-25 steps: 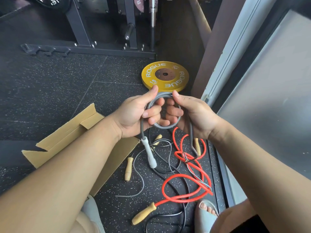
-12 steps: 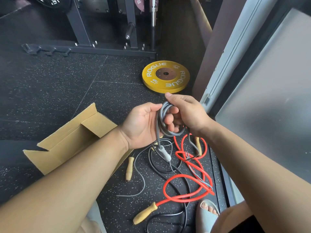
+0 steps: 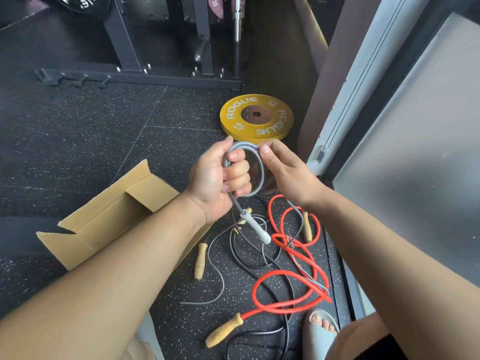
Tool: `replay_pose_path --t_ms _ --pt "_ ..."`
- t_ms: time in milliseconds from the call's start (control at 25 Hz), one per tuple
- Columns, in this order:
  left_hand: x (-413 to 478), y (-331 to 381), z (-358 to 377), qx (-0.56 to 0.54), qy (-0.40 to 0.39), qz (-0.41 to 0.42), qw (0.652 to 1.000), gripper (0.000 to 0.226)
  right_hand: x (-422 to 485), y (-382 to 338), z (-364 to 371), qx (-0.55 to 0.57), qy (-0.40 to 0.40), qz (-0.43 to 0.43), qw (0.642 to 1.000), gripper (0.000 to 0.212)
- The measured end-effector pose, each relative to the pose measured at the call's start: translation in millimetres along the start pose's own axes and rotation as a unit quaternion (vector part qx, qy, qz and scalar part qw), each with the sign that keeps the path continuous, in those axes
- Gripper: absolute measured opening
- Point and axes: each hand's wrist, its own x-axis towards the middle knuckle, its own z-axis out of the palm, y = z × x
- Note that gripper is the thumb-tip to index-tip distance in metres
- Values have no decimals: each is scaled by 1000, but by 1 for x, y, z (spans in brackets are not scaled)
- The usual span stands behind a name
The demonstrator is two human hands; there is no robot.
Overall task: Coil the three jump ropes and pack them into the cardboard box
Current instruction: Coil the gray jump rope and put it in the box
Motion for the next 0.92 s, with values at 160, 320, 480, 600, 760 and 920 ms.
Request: replay_pose_path --t_ms 160,320,480,600,760,920 --pt "0 12 -7 -43 2 33 999 31 0 16 -7 -28 -45 13 998 17" --pt "0 19 -6 -52 4 75 996 23 -1 26 -9 -190 -51 -72 978 21" --pt "2 20 -6 -39 17 102 994 24 5 25 -2 -364 -59 -59 928 58" --pt "6 19 -9 -12 31 113 993 23 -2 15 19 -450 -123 -24 884 75" --pt "6 7 -11 88 70 156 981 12 -4 6 23 -542 -143 -45 827 67" --pt "5 5 -15 184 83 190 961 16 -7 -1 29 -546 -139 -79 822 31"
